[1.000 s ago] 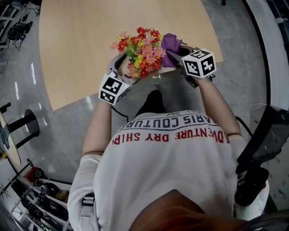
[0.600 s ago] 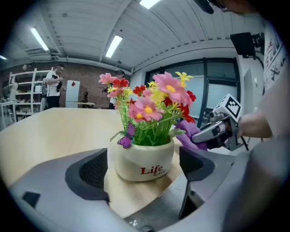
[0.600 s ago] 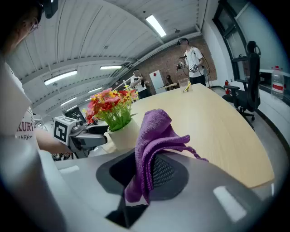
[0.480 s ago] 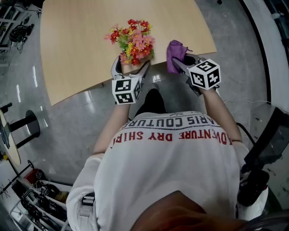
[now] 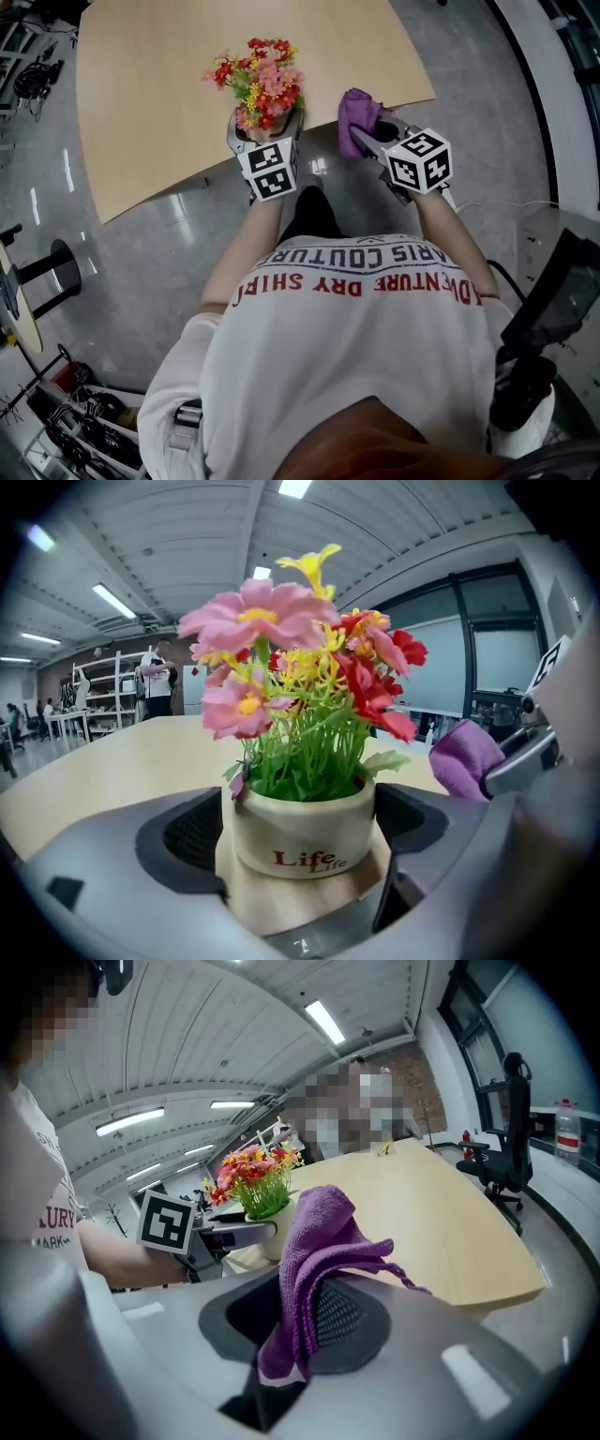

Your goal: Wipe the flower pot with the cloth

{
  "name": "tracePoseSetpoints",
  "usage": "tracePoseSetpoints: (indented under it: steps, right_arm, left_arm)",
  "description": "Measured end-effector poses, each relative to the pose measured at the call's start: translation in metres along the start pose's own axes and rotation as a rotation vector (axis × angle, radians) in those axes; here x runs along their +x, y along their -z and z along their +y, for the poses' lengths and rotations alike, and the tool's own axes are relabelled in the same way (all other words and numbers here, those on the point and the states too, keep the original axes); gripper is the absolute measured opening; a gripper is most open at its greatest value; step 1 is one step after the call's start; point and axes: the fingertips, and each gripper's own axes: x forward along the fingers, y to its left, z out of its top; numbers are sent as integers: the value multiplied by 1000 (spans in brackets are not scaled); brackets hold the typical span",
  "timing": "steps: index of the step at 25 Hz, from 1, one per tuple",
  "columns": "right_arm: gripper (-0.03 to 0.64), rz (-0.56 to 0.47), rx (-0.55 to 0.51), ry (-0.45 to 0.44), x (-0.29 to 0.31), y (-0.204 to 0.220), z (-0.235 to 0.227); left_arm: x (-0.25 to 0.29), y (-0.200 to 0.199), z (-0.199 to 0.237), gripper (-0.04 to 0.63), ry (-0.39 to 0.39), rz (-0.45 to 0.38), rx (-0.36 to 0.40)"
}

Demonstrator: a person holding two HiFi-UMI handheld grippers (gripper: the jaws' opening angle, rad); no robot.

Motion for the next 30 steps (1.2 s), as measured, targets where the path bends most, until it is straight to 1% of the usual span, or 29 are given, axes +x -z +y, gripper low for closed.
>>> tracePoseSetpoints:
  steps: [3, 5, 7, 10, 16, 19, 24, 27, 30]
  right_arm:
    - [44, -4, 0, -6, 1, 0, 1]
    - [44, -6, -3, -12, 1, -2, 2]
    - [44, -10, -5, -16, 1, -5, 2]
    - [44, -16, -6, -30, 5, -12, 6]
    - [44, -39, 18, -82, 17, -34, 10]
    - [44, -40, 17, -113, 26, -38, 8]
    - [44, -40, 10, -149, 51, -47, 13]
    - [44, -43, 14, -164, 60, -56, 9]
    - [44, -43, 17, -179, 66, -61, 5]
  left_arm:
    - [1, 1, -3, 483, 5, 0, 5]
    - [0, 0, -5, 480, 14, -1, 7]
    - [0, -1, -5, 479, 36, 0, 16]
    - [-3, -2, -1, 479, 93, 2, 41]
    - [-2, -7, 5, 479, 251, -1, 110]
    - [2, -5, 1, 479, 357, -2, 155]
    - [3, 0, 8, 478, 530, 22, 240]
    - [5, -2, 10, 477, 600, 29, 276]
    - [10, 6, 13, 478, 656, 41, 305]
